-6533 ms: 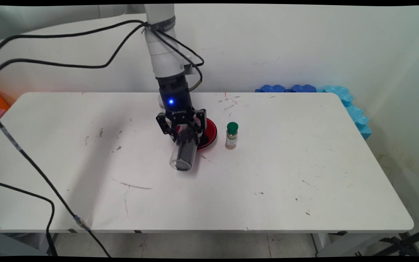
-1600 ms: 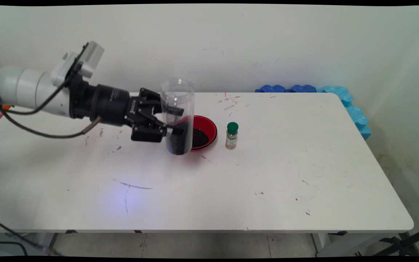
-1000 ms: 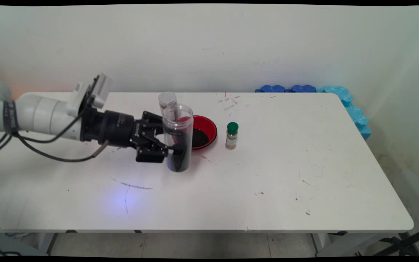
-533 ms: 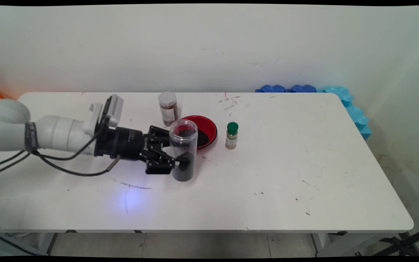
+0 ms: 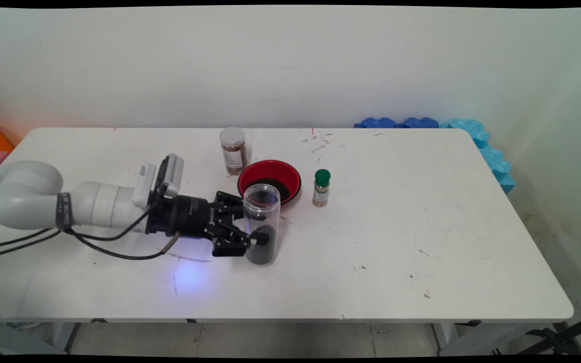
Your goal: Place the picked object on the table
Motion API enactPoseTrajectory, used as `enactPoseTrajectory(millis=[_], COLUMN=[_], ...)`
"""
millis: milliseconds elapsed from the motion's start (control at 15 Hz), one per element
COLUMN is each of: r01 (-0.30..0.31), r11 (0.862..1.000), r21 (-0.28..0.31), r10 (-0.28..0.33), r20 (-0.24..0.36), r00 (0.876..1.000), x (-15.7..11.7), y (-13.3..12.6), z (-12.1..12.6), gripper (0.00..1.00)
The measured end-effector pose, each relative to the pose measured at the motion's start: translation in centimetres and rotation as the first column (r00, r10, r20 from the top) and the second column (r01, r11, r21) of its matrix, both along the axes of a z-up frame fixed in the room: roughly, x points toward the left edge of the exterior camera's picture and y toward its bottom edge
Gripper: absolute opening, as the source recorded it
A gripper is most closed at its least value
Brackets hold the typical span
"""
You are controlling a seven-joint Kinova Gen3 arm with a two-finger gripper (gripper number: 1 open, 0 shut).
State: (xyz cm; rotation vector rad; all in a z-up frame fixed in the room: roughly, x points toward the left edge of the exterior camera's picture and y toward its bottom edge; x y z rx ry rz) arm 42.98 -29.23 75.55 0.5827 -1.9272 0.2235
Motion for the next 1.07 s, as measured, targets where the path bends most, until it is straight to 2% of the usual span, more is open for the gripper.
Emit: enactPoseTrajectory(millis=[467, 867, 933, 1067], r01=[0.009, 0.014, 0.015, 0.012], r11=[1.0, 1.0, 1.0, 1.0], r21=[-0.003, -0.008, -0.008, -0.01], r10=[-0.009, -0.014, -0.015, -0.012], r20=[0.0, 0.001, 0.002, 0.001], r00=[1.0, 1.0, 1.0, 1.0], x=[-0.3, -0.1, -0.1, 0.0], y=[-0.2, -0.3, -0.3, -0.4], z=[-2.3, -3.2, -3.3, -3.4], gripper=[0.0, 0.0, 1.0, 1.0])
